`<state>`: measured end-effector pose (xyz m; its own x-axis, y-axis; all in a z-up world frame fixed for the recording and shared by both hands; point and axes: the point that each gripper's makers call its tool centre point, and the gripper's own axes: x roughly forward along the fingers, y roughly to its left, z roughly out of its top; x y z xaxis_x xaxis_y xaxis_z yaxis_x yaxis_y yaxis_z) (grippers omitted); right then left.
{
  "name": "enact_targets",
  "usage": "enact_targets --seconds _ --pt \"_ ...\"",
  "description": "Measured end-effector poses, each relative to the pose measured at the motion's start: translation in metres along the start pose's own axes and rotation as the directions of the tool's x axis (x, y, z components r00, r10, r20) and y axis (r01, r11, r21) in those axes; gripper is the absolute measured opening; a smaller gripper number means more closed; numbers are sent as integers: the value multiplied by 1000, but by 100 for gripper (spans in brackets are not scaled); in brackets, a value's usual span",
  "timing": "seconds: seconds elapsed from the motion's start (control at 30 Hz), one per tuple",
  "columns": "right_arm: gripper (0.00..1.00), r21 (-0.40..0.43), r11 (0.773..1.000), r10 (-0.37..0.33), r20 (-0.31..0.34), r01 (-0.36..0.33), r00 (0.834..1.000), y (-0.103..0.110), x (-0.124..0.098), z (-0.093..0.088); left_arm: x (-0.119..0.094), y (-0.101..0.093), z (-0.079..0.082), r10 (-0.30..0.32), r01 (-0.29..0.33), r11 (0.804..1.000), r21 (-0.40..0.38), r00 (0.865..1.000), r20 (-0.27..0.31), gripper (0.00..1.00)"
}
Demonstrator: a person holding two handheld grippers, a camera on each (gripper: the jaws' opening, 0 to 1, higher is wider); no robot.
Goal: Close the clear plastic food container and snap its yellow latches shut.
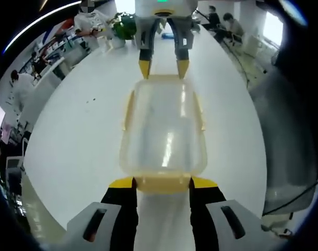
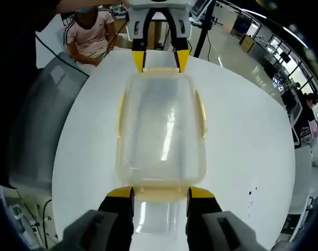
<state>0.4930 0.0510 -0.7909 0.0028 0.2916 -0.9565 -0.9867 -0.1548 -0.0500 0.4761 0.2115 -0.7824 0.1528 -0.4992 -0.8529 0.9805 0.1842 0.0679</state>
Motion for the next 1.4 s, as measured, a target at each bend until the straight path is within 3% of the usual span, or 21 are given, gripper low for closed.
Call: enact_targets --seconds 0.8,1.4 --pt "36 12 1000 -7 -39 7 999 -5 -8 -52 29 3 43 14 -14 1000 21 999 33 35" --pt "36 15 1000 -4 -62 4 998 -12 -10 -82 51 10 65 6 -7 1000 21 999 37 35"
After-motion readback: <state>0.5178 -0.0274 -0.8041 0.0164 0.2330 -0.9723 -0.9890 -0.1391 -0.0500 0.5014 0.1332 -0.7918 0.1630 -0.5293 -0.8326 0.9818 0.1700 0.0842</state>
